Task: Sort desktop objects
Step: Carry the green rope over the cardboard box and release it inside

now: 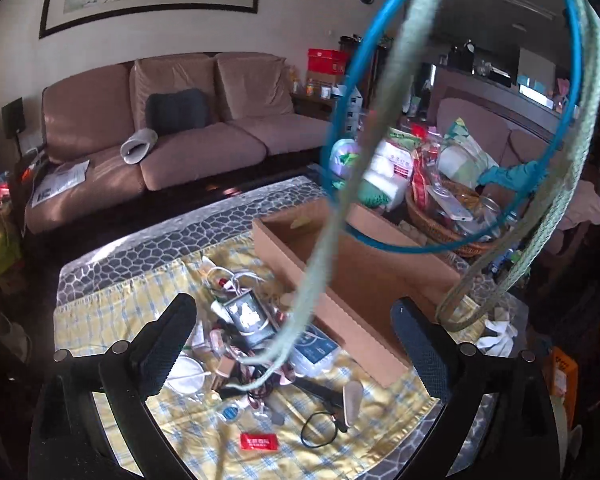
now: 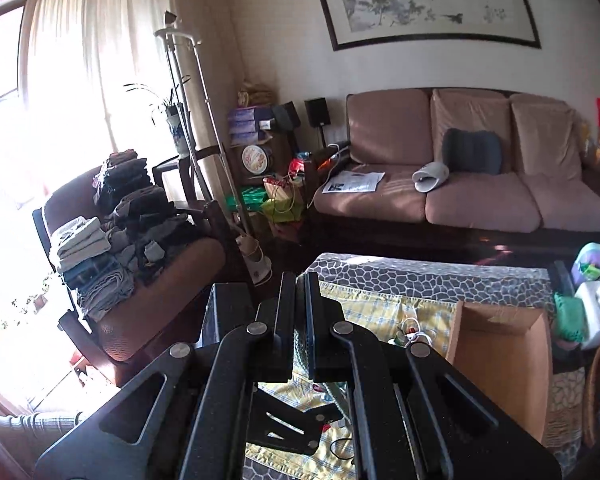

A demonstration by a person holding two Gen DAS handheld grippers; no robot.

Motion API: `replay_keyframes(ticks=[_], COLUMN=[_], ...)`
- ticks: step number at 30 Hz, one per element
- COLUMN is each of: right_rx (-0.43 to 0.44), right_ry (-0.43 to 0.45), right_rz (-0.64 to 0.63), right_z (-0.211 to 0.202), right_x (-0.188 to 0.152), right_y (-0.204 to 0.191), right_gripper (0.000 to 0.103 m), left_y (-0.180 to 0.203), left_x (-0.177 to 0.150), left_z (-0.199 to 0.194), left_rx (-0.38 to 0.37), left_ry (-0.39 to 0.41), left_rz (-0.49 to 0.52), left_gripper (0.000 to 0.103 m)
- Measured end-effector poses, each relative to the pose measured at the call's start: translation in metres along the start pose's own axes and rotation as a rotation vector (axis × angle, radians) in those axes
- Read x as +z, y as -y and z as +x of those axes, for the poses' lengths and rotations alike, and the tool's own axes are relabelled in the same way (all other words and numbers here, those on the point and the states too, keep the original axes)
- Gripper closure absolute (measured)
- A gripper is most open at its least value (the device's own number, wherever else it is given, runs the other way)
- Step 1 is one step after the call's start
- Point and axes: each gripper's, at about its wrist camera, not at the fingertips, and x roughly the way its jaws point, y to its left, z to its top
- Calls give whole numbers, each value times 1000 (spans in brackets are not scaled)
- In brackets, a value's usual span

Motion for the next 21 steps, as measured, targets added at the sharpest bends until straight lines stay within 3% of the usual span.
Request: replay_keyframes(ticks=[4,6,7,8,10,13,21], right_rx=[21,26,16,2,-36,-104,-173], right_ry=[39,55,62,67,73,78,80], right_rz=[18,25,24,21,22,35,153], right_z=[-26,-38,-45,-50,-58,-66,-82], right_x=[10,15,18,20,21,17,-8], right_y=[3,7,9,12,22,44,122], right_gripper=[99,99,99,99,99,99,99], left_y=[-5,-4,-4,-5,-4,9,85], left_x=[18,25,30,34,45,69,157], left_z=[0,4,7,10,5,-11,-22], left_rx=[-18,-39,-67,-73,-91,-126,-256], left_ry=[32,20,-3,-25,-23,13,51], left_rz=[-30,-26,-35,-48,-56,-34,35], left_gripper=[4,24,69,102,93,93,93])
